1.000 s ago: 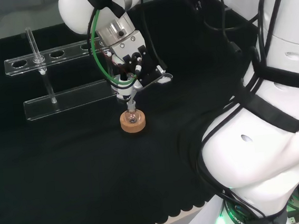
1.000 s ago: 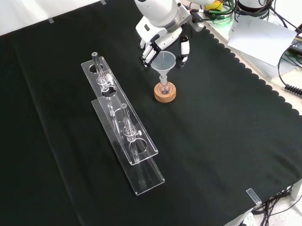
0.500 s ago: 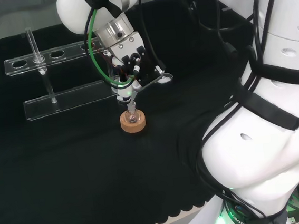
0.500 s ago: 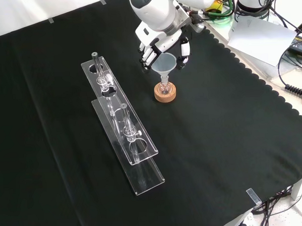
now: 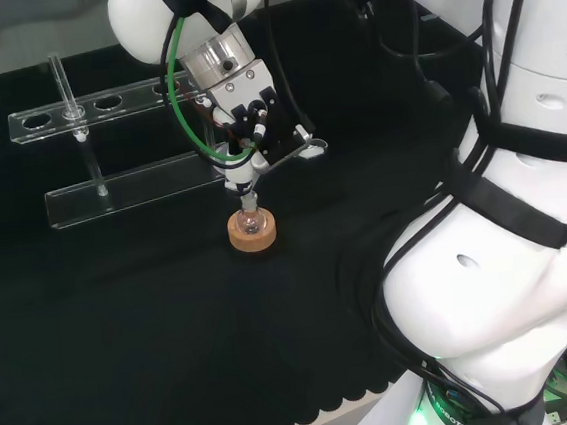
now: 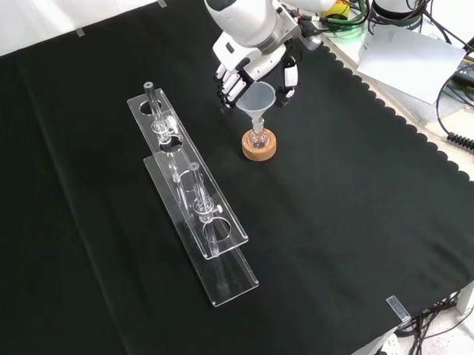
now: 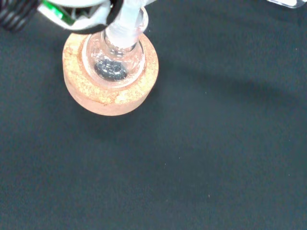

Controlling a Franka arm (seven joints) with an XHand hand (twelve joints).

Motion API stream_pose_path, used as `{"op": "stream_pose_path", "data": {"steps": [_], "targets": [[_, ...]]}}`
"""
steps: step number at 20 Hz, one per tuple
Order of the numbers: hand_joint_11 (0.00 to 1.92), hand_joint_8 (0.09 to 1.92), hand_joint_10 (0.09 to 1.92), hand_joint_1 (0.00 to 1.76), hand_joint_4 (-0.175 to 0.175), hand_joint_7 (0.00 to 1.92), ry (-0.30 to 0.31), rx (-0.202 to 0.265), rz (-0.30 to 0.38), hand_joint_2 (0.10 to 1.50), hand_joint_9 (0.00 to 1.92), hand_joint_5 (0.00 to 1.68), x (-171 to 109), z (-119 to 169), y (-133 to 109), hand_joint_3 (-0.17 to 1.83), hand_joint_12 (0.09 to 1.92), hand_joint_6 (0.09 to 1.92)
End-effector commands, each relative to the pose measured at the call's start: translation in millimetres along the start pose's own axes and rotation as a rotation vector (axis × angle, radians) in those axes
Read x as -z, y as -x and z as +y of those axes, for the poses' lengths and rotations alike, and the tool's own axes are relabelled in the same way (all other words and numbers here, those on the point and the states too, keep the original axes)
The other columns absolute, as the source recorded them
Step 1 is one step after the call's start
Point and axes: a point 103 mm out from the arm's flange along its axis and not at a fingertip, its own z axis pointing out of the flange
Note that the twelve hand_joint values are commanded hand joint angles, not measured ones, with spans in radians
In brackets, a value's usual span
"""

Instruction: Place the funnel on the round-bottom flask.

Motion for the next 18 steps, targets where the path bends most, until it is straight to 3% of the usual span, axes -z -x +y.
{"op": "stream_pose_path", "data": {"steps": [1,18], "targets": [[0.43,0.75,0.68,0.89,-0.079,0.24,0.005,0.007,-0.004,0.63,0.56,0.39,0.4,0.9,-3.2,0.73,1.30,0.27],[0.42,0.74,0.67,0.87,-0.077,0.23,-0.003,0.015,-0.009,0.64,0.55,0.41,0.0,2.3,-3.2,0.72,1.30,0.22]]}}
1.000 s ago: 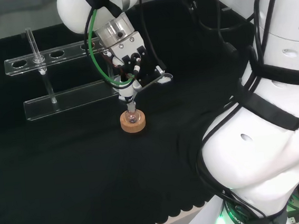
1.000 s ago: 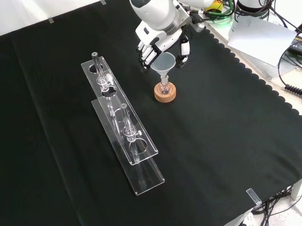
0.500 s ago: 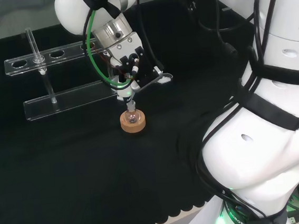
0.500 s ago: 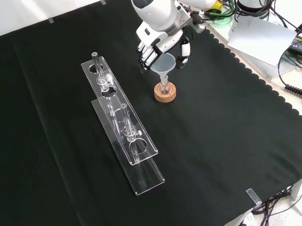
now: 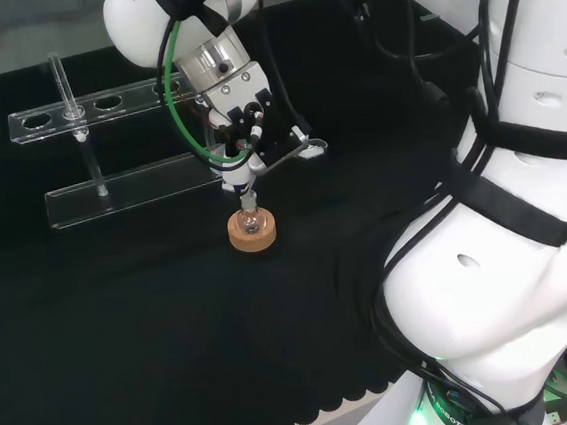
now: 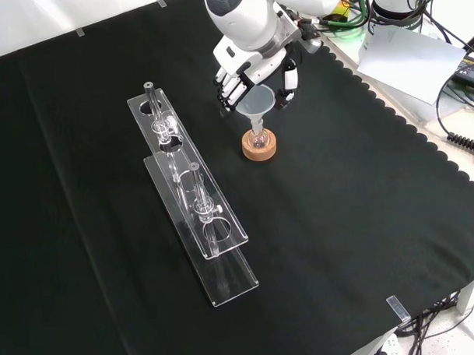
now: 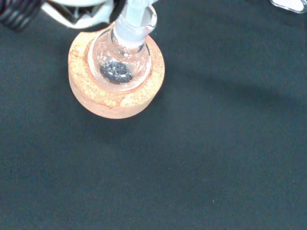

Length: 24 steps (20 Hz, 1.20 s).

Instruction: Place the funnel on the round-bottom flask.

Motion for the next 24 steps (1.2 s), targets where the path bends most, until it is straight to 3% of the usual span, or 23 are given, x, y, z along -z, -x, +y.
{"op": "stream_pose_path", "data": {"steps": [1,12,16,19,24], "targets": [[0.40,0.73,0.67,0.87,-0.077,0.22,-0.007,0.003,0.001,0.64,0.54,0.41,0,-1,1,0.72,1.30,0.21],[0.27,0.72,0.73,0.82,-0.085,0.04,-0.048,0.014,0.005,0.62,0.39,0.31,-2,-4,2,0.68,1.35,0.09],[0.22,0.59,0.73,0.81,-0.085,0.00,-0.046,0.016,0.000,0.61,0.32,0.27,-1,-6,2,0.65,1.36,0.09],[0.17,0.52,0.75,0.79,-0.084,0.00,-0.031,0.022,0.001,0.60,0.28,0.25,1,-9,2,0.62,1.38,0.09],[0.12,0.49,0.76,0.72,-0.083,0.00,0.048,0.028,0.026,0.61,0.23,0.24,10,-19,10,0.55,1.40,0.09]]}}
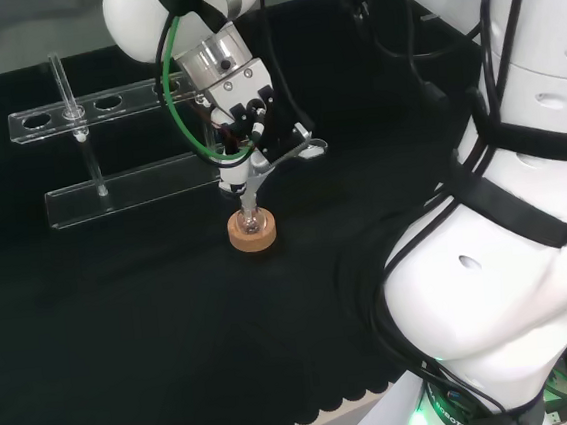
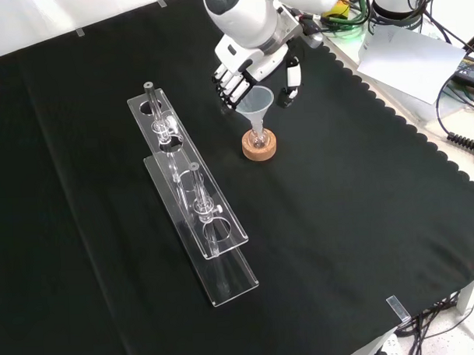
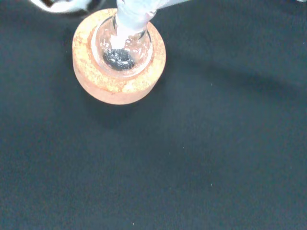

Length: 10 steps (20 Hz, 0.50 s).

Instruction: Place the funnel on the round-bottom flask.

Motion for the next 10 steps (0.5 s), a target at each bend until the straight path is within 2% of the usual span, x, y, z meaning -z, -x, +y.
{"op": "stream_pose_path", "data": {"steps": [1,5,10], "targets": [[0.12,0.51,0.77,0.71,-0.084,0.00,0.094,0.008,0.027,0.61,0.22,0.24,10,-13,11,0.54,1.40,0.09],[0.13,0.64,0.77,0.69,-0.083,0.01,0.138,0.002,0.044,0.64,0.26,0.26,17,-22,27,0.49,1.40,0.09],[0.16,0.70,0.76,0.69,-0.081,0.08,0.189,-0.007,0.076,0.65,0.32,0.31,17,-29,52,0.48,1.40,0.09]]}}
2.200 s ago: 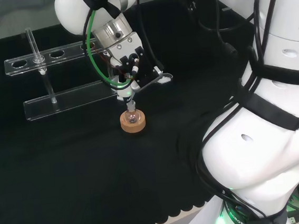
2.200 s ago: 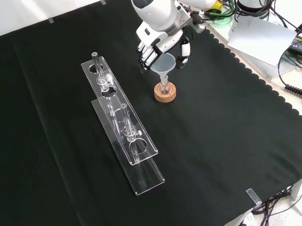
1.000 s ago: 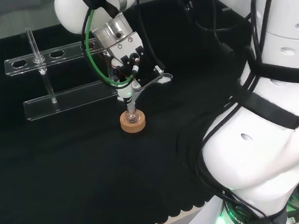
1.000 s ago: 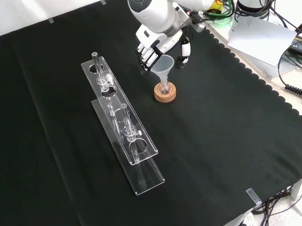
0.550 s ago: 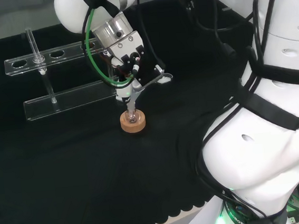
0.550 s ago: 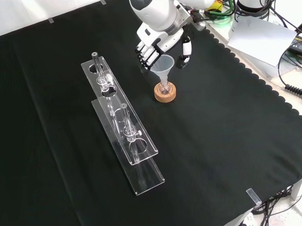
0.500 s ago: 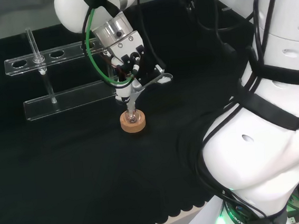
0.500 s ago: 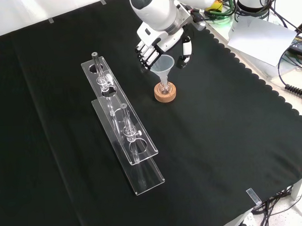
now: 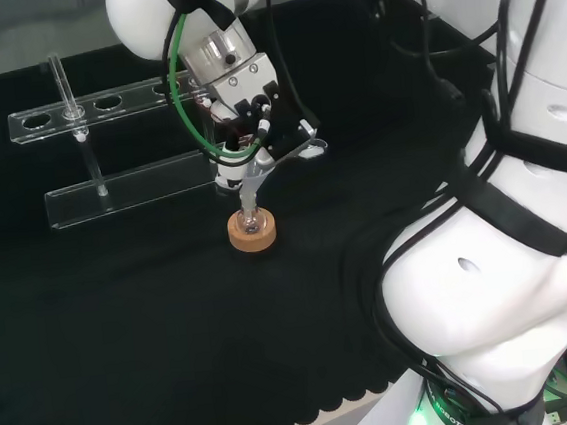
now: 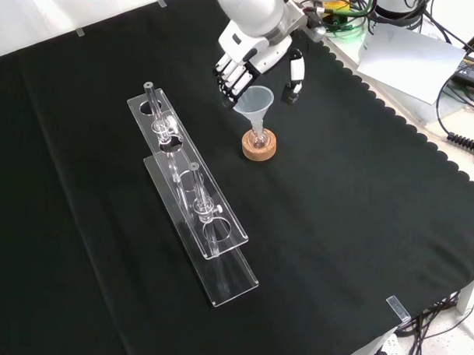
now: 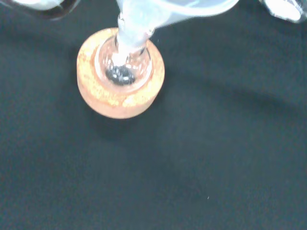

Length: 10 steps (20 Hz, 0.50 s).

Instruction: Place the funnel on the round-bottom flask.

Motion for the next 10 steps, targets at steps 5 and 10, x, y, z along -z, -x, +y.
{"op": "stream_pose_path", "data": {"steps": [5,10], "targets": [[0.19,0.71,0.75,0.71,-0.081,0.12,0.127,-0.045,0.101,0.66,0.37,0.34,10,-21,72,0.48,1.40,0.09],[0.20,0.72,0.74,0.72,-0.081,0.13,0.133,-0.068,0.131,0.66,0.38,0.34,8,-17,103,0.48,1.39,0.09]]}}
